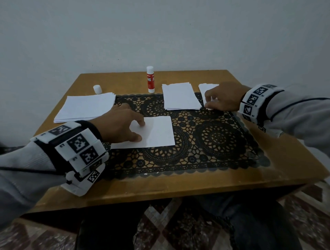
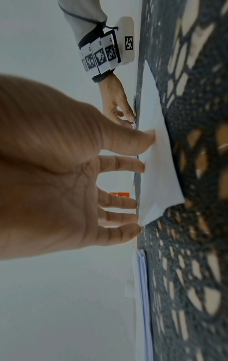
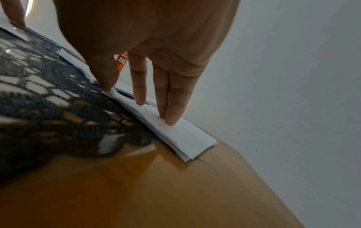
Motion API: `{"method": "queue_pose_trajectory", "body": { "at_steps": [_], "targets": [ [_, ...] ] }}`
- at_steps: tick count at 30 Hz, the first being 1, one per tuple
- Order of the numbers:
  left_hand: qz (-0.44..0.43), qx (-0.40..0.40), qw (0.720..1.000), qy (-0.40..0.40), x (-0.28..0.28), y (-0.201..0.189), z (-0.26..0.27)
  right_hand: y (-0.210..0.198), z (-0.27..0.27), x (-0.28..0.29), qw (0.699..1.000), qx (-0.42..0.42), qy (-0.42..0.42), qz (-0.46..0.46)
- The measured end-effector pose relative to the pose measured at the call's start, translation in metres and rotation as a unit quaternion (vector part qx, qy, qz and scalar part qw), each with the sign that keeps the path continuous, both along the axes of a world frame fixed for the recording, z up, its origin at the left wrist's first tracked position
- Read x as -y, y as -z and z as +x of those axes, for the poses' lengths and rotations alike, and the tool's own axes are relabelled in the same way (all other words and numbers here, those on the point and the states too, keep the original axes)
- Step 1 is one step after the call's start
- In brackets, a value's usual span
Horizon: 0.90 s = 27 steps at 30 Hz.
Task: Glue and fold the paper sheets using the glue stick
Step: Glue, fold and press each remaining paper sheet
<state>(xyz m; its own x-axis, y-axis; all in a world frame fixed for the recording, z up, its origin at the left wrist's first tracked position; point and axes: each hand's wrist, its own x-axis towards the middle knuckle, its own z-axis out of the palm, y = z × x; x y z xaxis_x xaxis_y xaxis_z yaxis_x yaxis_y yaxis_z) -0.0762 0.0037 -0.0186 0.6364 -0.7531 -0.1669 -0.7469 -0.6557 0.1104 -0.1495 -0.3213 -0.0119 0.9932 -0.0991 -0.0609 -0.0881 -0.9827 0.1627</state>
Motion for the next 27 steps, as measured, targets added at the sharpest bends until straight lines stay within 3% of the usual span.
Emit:
{"method": "queue_pose_trajectory", "body": {
  "at_steps": [8, 27],
  "targets": [
    [0.002, -0.003, 1.000, -0.006, -0.001, 0.002, 0.002, 0.005, 0.002, -0.004, 0.987, 0.070, 0.075, 0.122],
    [-0.003, -0.013, 1.000, -0.016, -0.001, 0.003, 0.002, 0.001, 0.011, 0.003, 0.947, 0.110, 0.176, 0.246]
  ]
}}
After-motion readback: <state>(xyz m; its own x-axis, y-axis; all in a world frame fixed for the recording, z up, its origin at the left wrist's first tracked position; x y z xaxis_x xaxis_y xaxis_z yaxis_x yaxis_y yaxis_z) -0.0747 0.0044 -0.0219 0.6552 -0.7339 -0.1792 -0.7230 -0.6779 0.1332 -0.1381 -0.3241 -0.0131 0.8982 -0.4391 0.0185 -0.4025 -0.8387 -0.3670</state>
